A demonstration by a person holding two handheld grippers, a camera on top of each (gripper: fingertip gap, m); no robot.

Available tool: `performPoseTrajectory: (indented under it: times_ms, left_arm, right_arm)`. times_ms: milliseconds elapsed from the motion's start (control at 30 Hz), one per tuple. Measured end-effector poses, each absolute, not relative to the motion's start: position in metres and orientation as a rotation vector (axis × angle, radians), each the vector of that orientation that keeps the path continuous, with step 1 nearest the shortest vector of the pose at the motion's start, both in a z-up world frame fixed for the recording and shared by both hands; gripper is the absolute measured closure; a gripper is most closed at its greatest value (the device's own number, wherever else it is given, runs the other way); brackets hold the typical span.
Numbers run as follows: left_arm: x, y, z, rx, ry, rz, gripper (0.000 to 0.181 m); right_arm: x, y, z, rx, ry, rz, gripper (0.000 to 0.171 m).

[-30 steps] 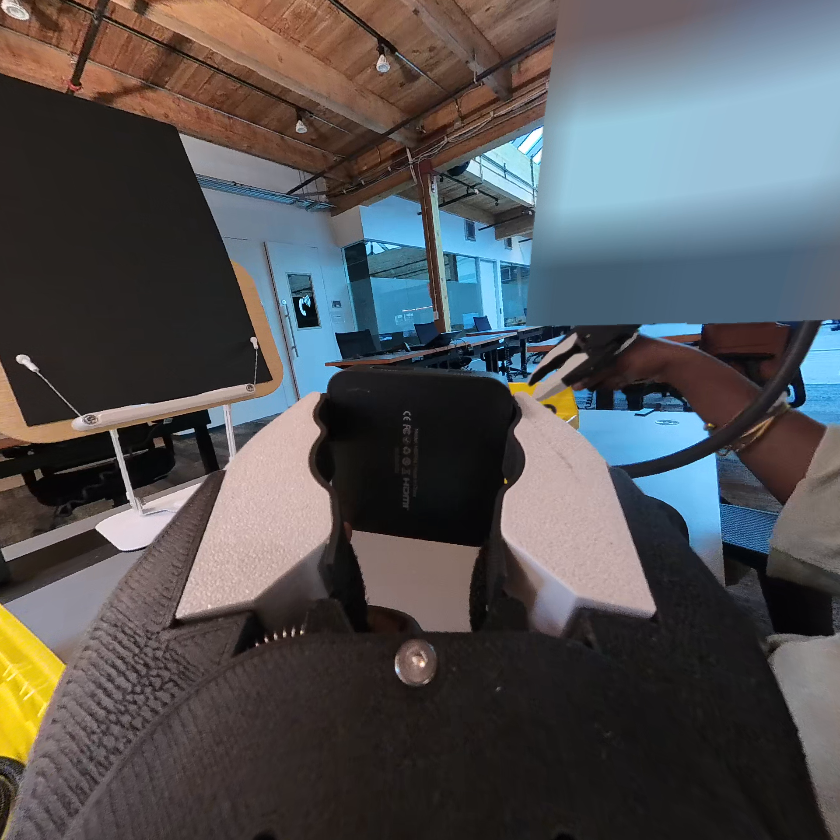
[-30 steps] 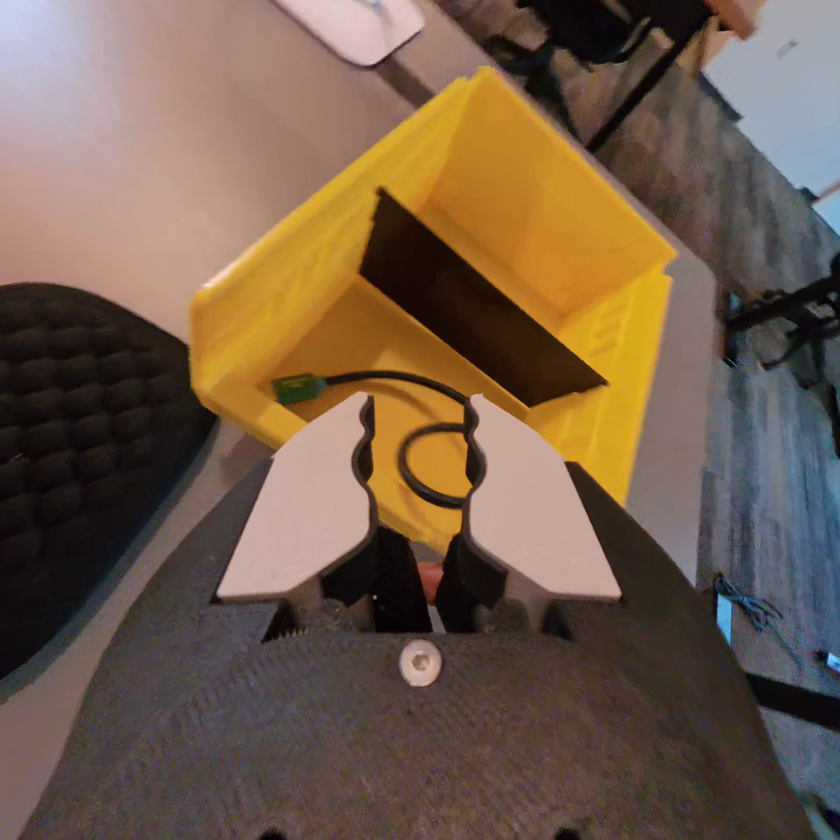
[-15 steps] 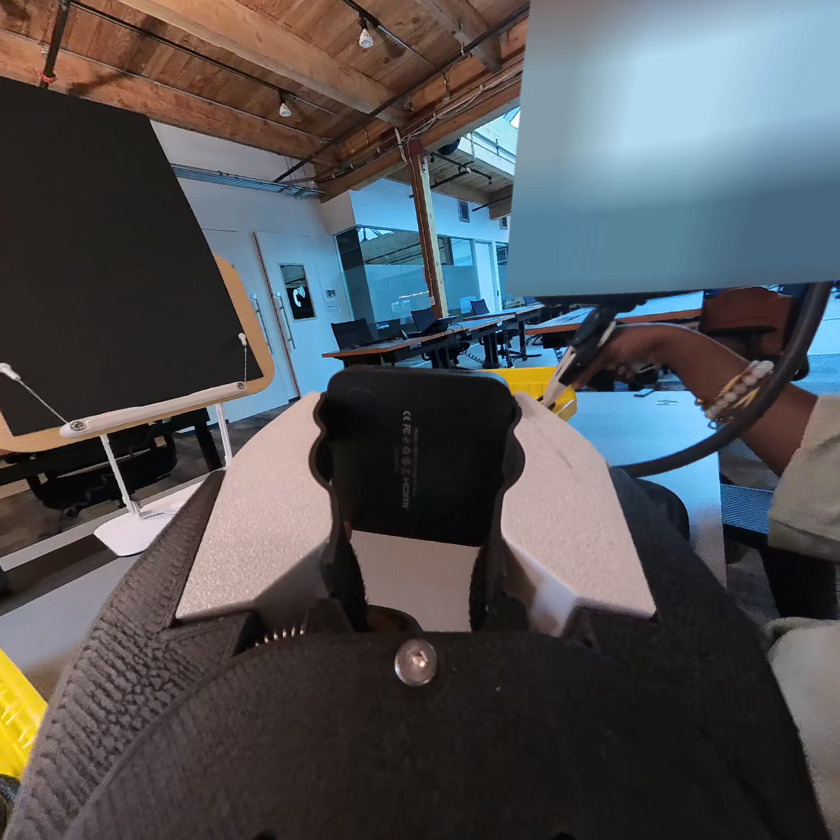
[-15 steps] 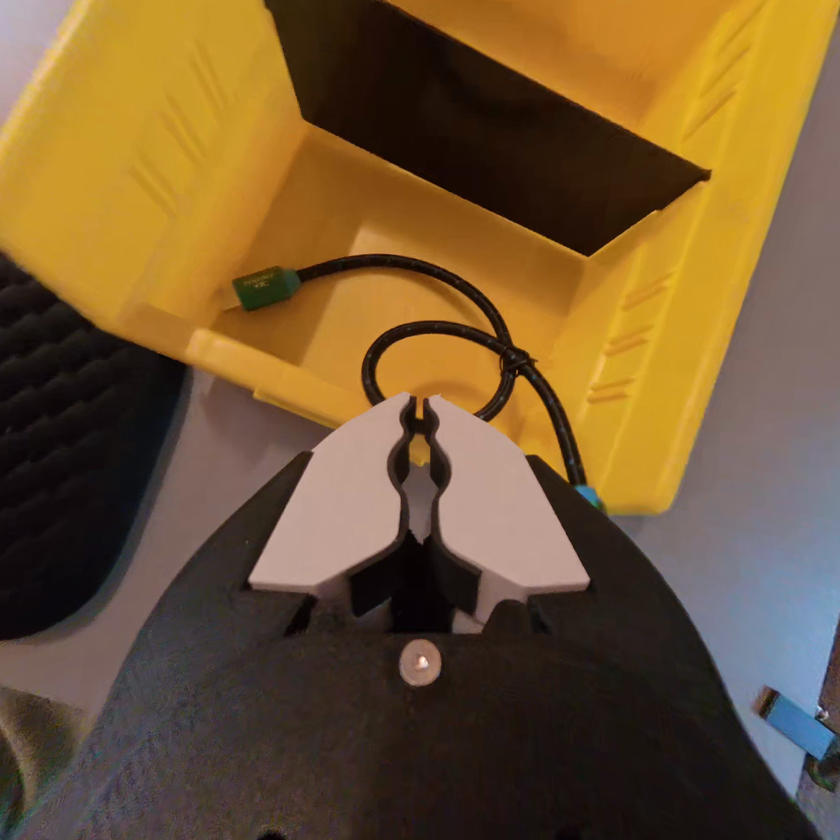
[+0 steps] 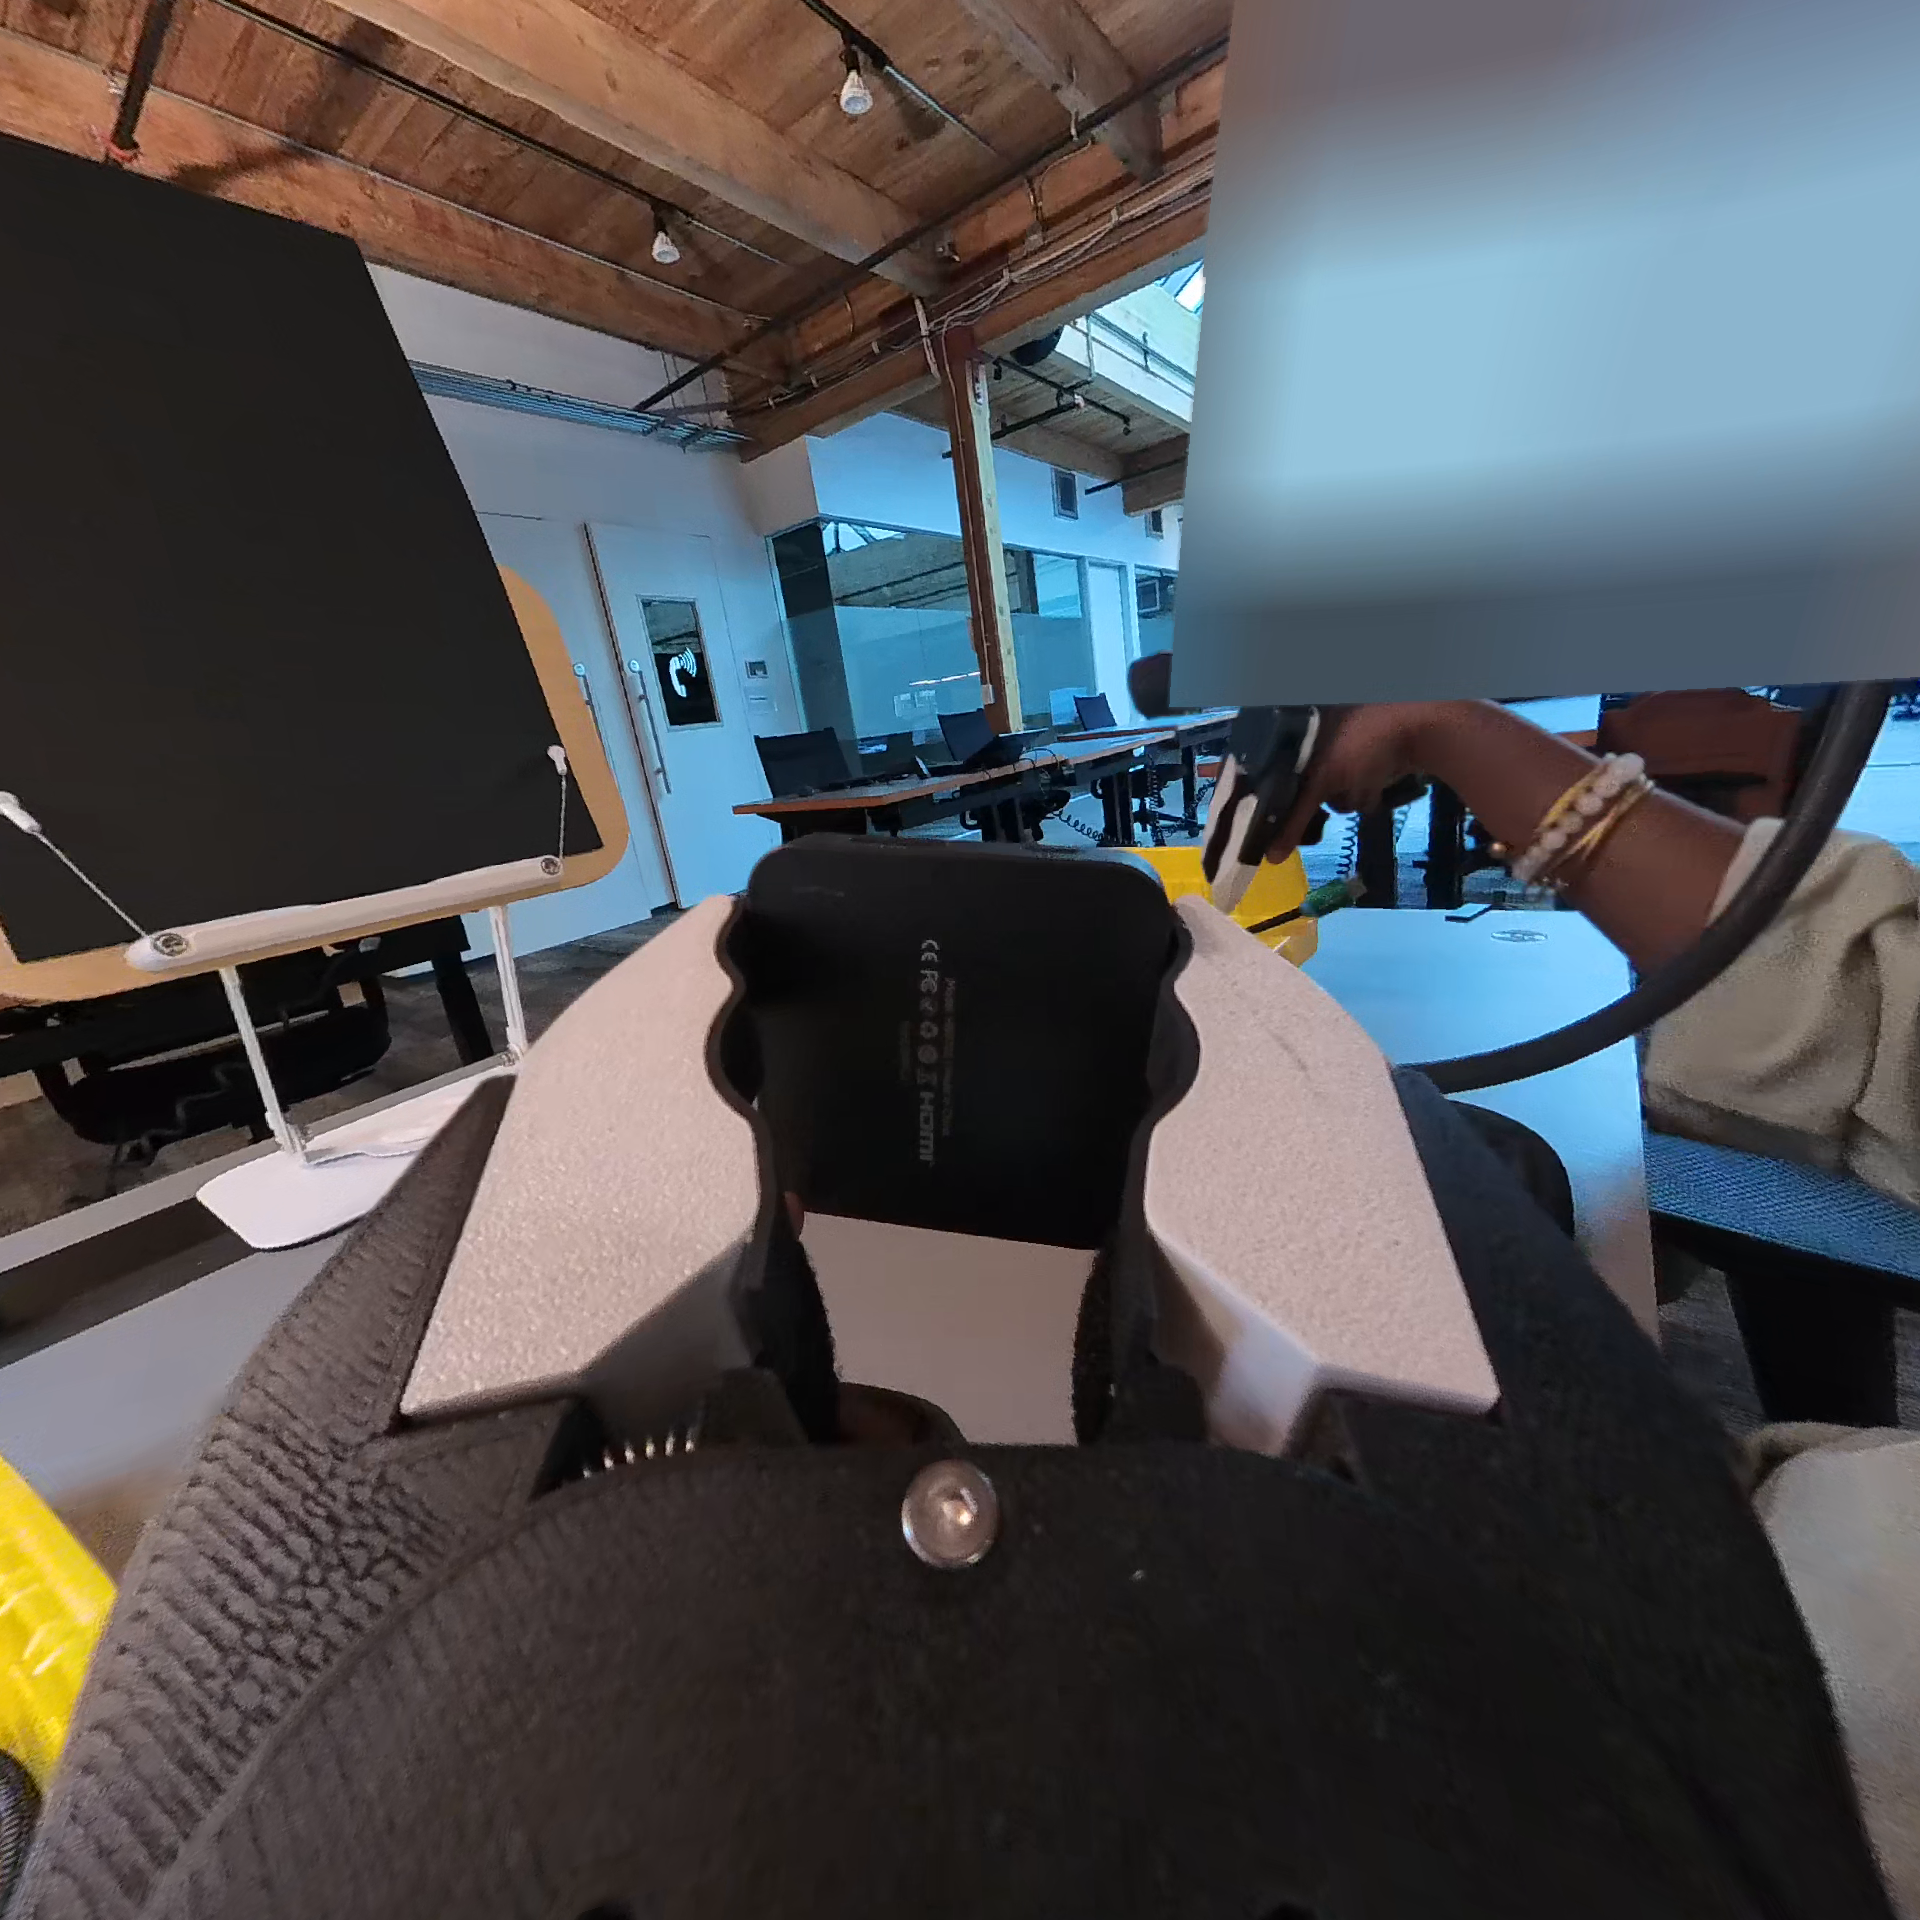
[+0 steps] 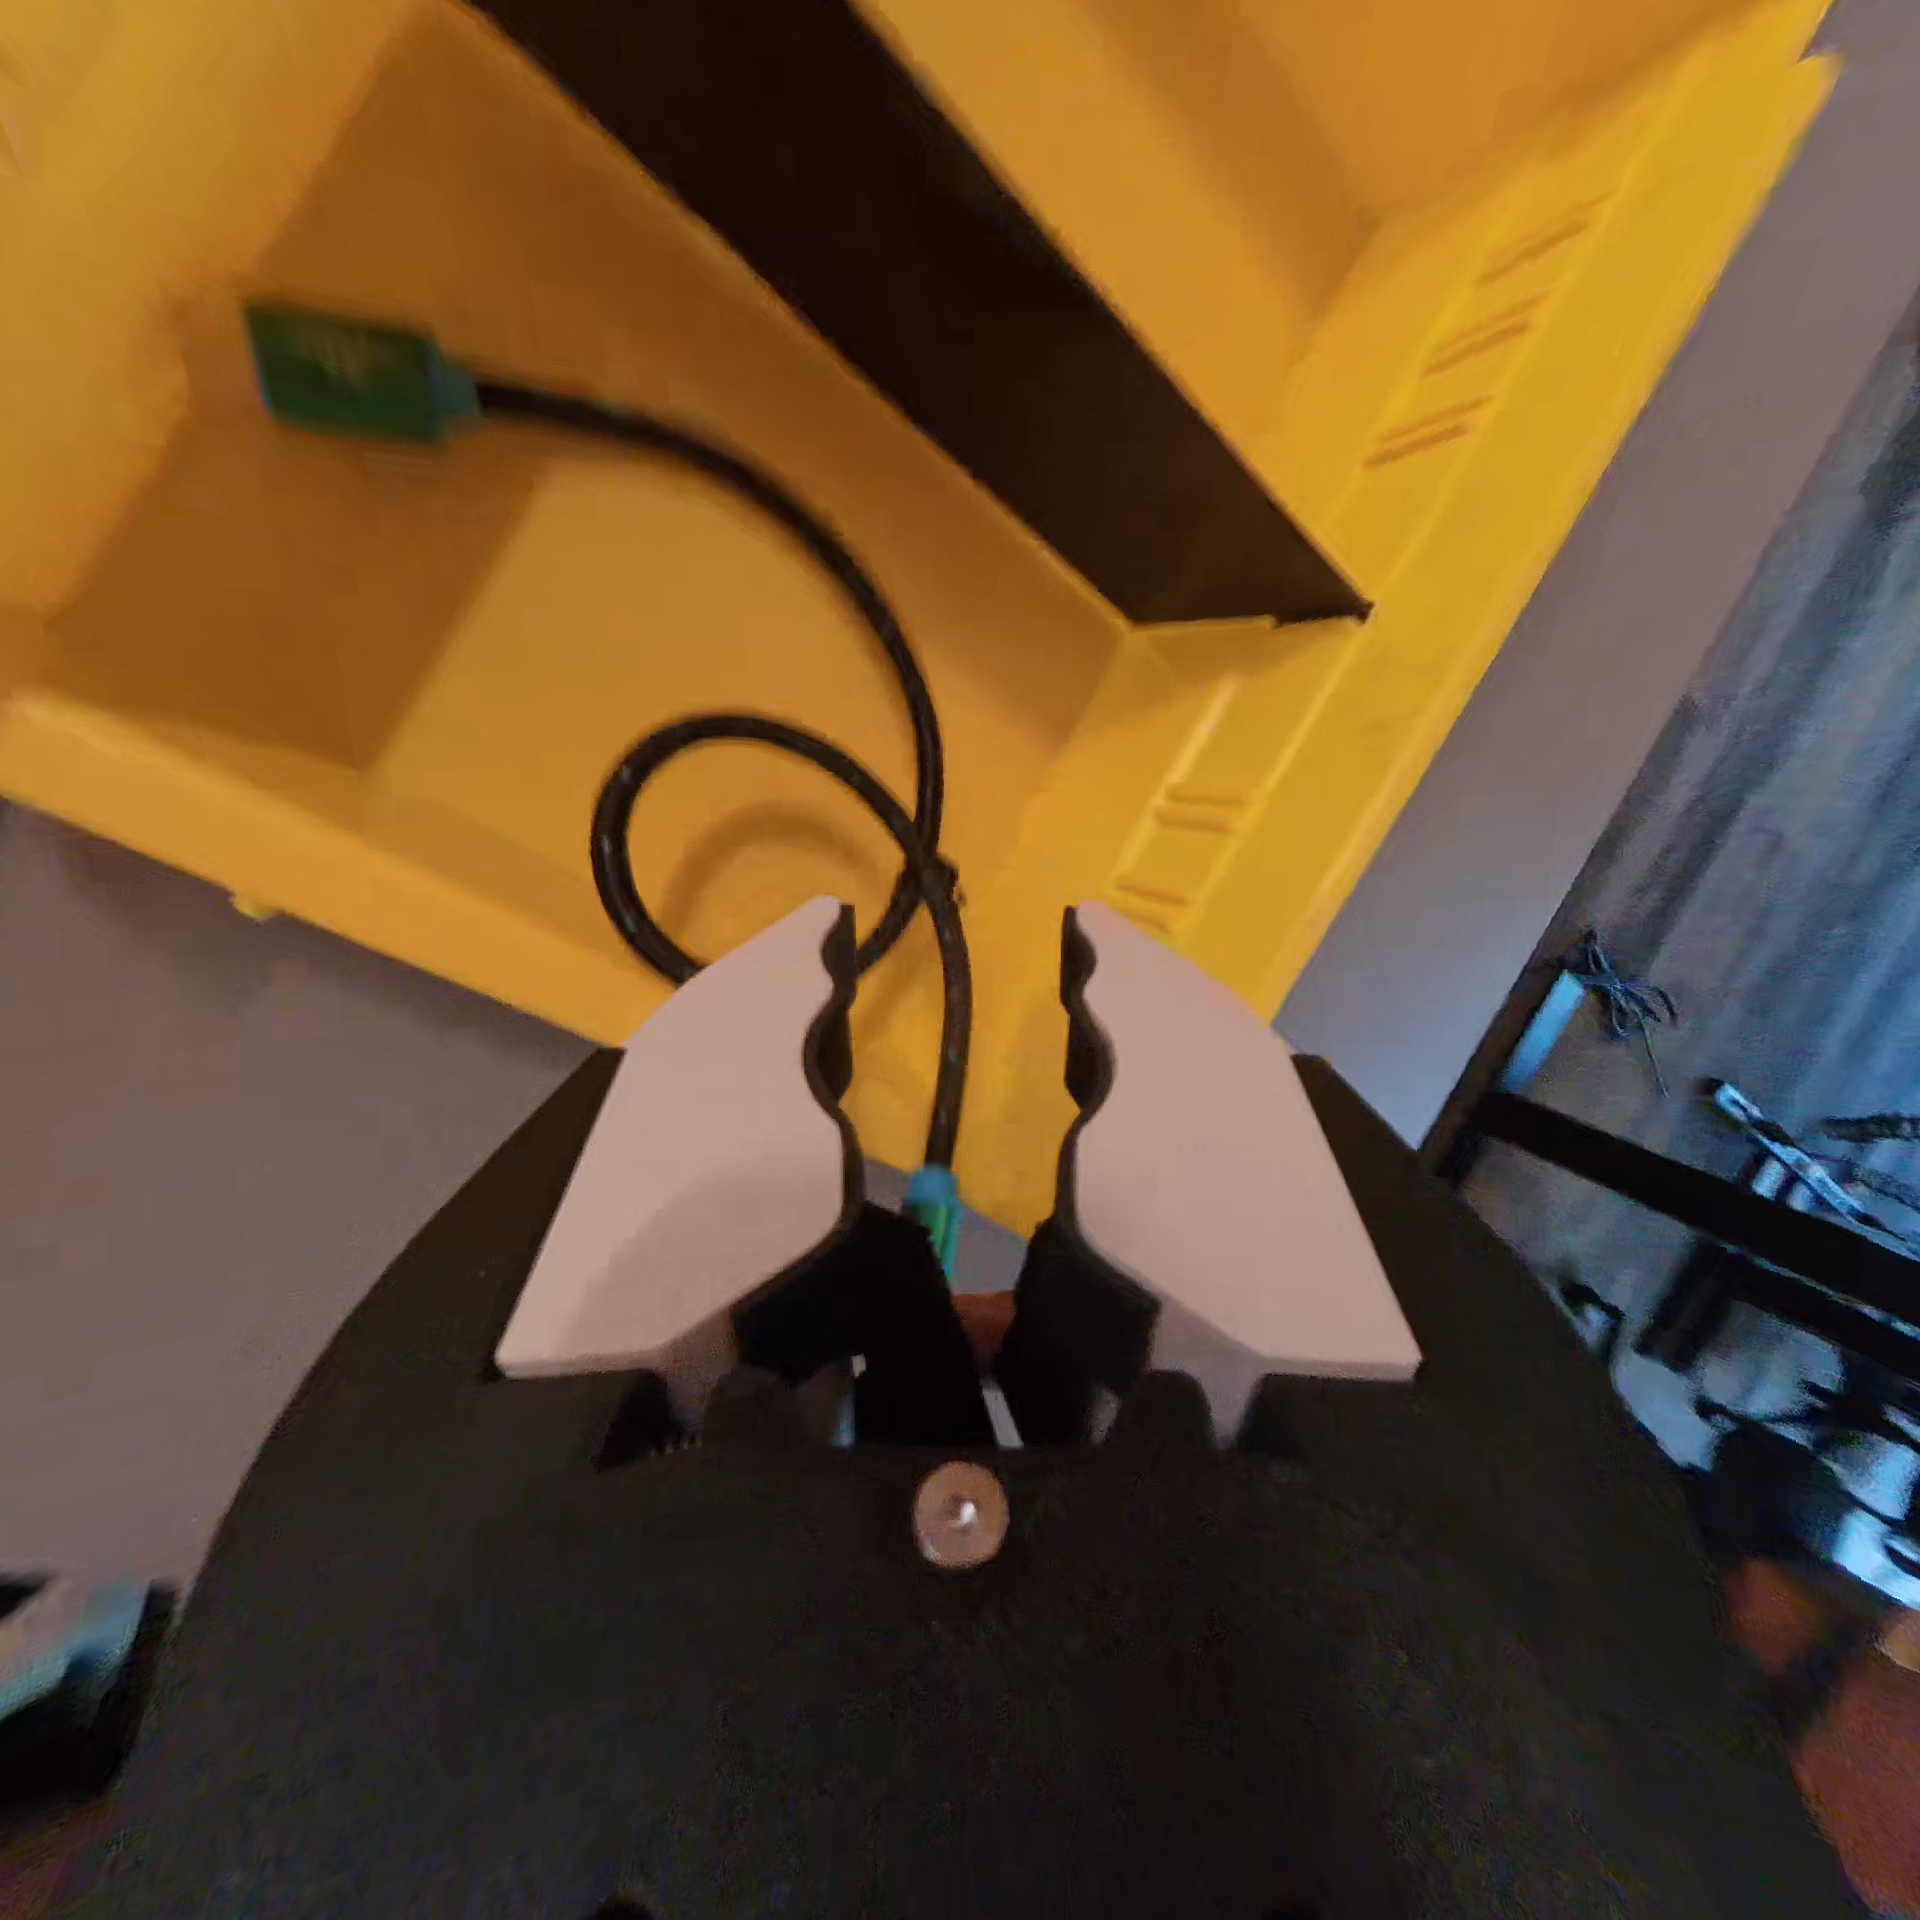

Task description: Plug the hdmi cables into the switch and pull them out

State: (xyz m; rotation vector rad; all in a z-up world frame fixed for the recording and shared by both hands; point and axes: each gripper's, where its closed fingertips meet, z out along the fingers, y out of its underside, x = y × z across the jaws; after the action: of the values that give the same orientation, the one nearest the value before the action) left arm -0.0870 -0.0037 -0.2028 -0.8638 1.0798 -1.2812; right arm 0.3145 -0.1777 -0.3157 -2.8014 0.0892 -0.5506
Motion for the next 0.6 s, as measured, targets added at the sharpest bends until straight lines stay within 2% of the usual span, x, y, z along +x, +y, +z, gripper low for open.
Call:
performPoseTrajectory:
  times_ms: [33,200,233,300,467,533,600]
  left_arm:
    - [-0.086,-0.005,-0.203,-0.863,1.082,-1.281,0.108]
    - [-0.086,-0.009,-0.2,-0.848,1.094,-1.265,0.107]
    - [-0.086,-0.008,-0.2,-0.849,1.093,-1.263,0.107]
    - [-0.087,-0.007,-0.199,-0.85,1.088,-1.266,0.107]
    - [-0.087,-0.003,-0.201,-0.862,1.074,-1.282,0.107]
    - [-0.086,-0.003,-0.203,-0.866,1.071,-1.297,0.107]
    - [-0.085,-0.005,-0.204,-0.866,1.075,-1.3,0.107]
  right_arm:
    - [0.316,-0.182,-0.321,-2.884,0.052,-0.552,0.132]
    - [0.326,-0.175,-0.362,-3.156,-0.162,-0.586,0.139]
    - [0.328,-0.173,-0.369,-3.195,-0.173,-0.588,0.15]
    - [0.332,-0.164,-0.379,-3.207,-0.293,-0.599,0.158]
    - [0.341,-0.12,-0.335,-2.856,-0.676,-0.952,0.161]
    - [0.331,-0.098,-0.32,-2.672,-0.795,-0.95,0.16]
    - [0.332,-0.099,-0.327,-2.732,-0.72,-0.887,0.159]
